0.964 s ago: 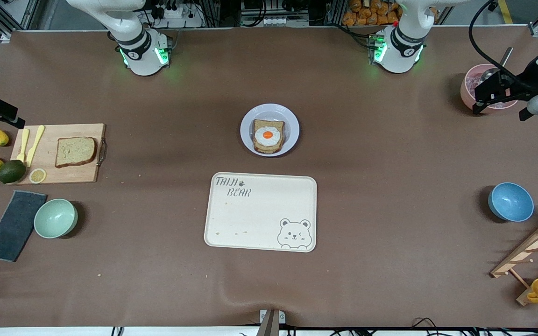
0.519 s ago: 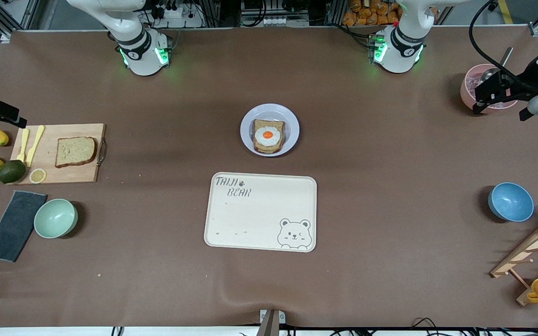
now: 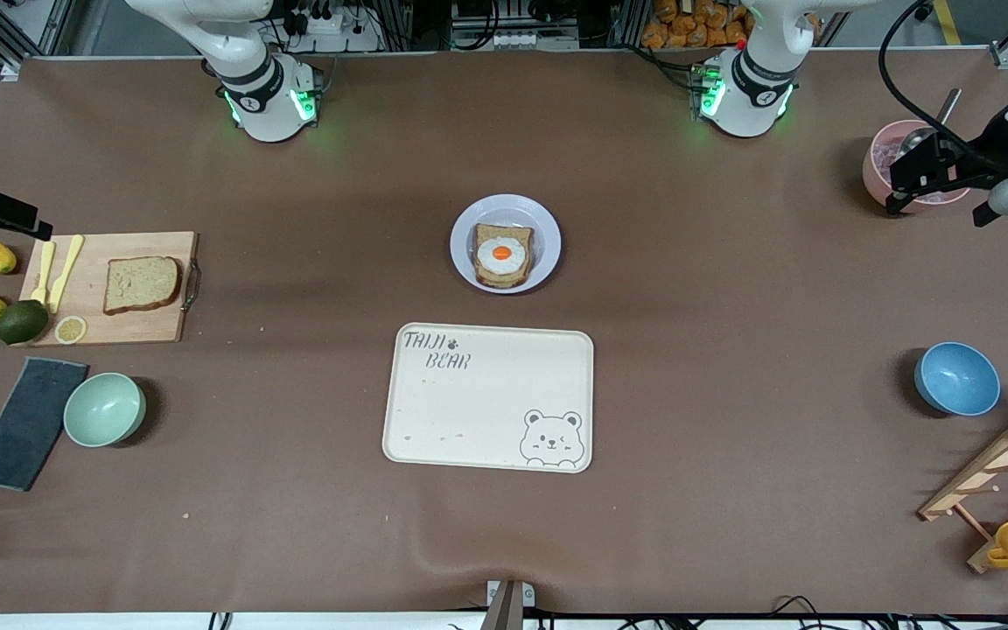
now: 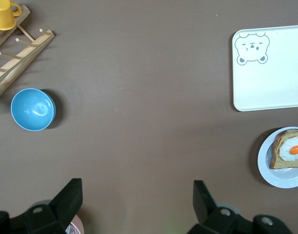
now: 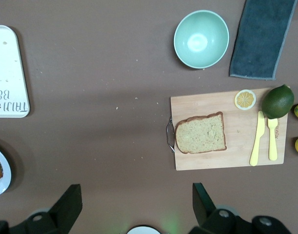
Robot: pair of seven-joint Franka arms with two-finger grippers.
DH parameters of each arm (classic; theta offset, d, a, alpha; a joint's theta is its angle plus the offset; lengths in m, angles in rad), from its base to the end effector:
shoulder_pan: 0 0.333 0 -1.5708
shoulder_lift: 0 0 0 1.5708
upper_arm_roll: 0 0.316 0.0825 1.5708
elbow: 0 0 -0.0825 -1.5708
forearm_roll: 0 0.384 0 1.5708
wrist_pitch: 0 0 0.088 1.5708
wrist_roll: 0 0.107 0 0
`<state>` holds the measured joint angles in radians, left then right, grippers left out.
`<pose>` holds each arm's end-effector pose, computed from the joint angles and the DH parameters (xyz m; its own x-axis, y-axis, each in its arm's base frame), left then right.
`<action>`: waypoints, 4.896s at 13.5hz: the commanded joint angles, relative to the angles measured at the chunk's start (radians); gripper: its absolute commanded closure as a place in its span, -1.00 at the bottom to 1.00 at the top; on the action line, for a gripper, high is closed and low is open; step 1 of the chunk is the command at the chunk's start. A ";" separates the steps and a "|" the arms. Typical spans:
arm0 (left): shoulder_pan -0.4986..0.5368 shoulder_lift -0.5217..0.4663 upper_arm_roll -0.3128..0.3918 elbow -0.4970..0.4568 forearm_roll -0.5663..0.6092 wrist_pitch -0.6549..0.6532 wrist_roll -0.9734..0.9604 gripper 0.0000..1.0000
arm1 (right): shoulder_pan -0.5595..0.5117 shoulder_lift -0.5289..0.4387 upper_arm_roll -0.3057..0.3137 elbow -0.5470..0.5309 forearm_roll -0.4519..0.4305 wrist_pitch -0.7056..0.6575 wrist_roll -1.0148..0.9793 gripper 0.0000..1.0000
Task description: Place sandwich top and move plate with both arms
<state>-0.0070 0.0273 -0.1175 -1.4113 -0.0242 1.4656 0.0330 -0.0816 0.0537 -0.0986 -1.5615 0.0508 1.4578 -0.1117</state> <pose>0.5472 -0.0702 0.6746 0.9869 -0.1592 0.0281 -0.1599 -0.9868 0.0263 0.5490 -0.0926 0.5903 0.9867 -0.0615 -0.1503 -0.0716 -0.9955 -0.0626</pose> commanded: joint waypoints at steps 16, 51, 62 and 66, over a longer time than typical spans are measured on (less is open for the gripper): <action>0.064 0.178 0.006 -0.081 -0.163 0.102 -0.015 -1.00 | -0.208 0.070 0.011 -0.321 0.014 0.334 -0.302 -1.00; 0.055 0.000 -0.143 -0.273 0.055 0.263 -0.056 -1.00 | -0.480 0.434 0.013 -0.446 0.239 0.667 -0.855 0.51; 0.058 -0.006 -0.143 -0.273 0.052 0.263 -0.061 -1.00 | -0.402 0.433 0.014 -0.358 0.299 0.482 -0.771 1.00; 0.058 -0.004 -0.143 -0.273 0.053 0.263 -0.062 -1.00 | -0.314 0.406 0.017 -0.286 0.300 0.298 -0.614 1.00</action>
<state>0.0497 0.0249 -0.2570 -1.6955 0.0183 1.7302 -0.0053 -0.4363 0.4748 -0.0785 -1.8850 0.3348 1.8386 -0.8016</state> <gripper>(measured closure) 0.000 0.965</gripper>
